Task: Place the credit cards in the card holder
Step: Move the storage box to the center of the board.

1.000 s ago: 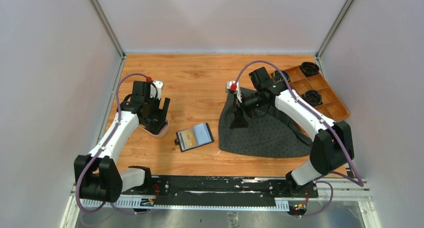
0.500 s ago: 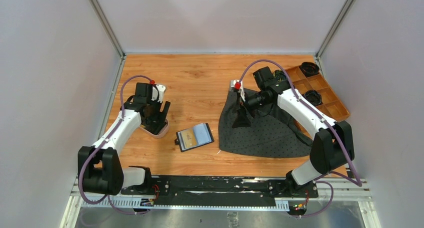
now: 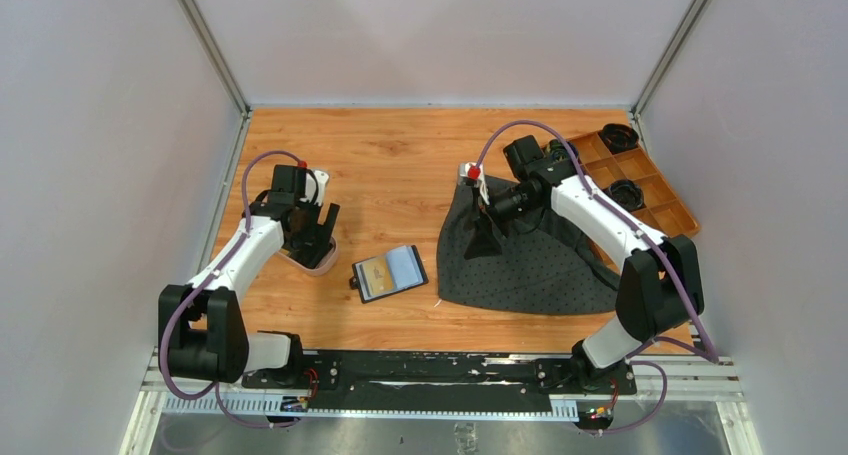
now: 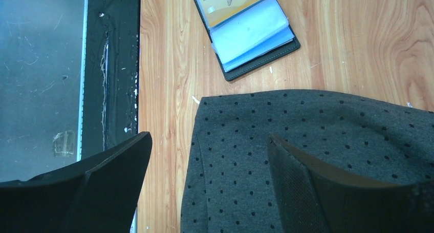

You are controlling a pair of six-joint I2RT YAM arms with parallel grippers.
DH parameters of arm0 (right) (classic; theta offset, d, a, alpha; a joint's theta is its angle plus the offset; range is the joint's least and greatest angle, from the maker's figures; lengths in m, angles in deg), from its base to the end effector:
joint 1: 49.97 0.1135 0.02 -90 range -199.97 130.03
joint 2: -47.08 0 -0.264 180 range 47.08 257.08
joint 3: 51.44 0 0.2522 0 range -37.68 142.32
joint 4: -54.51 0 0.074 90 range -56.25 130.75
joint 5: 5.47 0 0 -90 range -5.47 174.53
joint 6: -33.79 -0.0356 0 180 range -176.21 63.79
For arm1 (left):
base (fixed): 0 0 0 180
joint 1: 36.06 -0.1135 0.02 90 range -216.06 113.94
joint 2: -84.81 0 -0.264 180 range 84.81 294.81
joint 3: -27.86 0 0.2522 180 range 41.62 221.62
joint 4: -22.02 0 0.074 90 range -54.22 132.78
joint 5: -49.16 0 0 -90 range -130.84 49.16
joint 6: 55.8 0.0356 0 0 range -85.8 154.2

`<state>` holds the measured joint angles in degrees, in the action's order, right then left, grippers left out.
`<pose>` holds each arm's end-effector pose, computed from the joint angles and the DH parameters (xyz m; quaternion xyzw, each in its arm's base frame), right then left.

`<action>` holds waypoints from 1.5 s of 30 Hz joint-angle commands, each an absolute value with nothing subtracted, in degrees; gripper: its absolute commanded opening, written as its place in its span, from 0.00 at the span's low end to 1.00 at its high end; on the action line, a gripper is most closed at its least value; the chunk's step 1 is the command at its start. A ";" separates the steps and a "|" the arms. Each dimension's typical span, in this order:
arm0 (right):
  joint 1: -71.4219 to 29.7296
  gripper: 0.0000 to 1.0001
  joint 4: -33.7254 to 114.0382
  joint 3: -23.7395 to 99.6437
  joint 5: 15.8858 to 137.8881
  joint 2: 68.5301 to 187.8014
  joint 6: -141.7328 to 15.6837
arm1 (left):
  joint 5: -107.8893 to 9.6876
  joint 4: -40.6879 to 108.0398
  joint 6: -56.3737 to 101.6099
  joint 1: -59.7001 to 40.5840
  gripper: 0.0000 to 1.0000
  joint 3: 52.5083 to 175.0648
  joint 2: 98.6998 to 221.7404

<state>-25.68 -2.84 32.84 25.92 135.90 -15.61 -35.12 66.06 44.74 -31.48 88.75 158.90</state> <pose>0.2697 0.1550 0.2759 -0.5541 0.6501 0.4400 0.2770 0.2519 -0.0166 0.2178 0.1121 0.9517 0.0624 0.2788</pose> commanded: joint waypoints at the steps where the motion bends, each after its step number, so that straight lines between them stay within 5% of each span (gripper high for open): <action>1: -26.46 0.86 -4.70 33.42 24.48 136.29 -14.12 | -33.64 65.93 44.44 -31.99 1.00 88.22 158.15; 45: -26.42 0.85 -7.78 34.80 23.88 138.50 -12.48 | -34.78 65.97 45.51 -32.01 1.00 87.67 158.82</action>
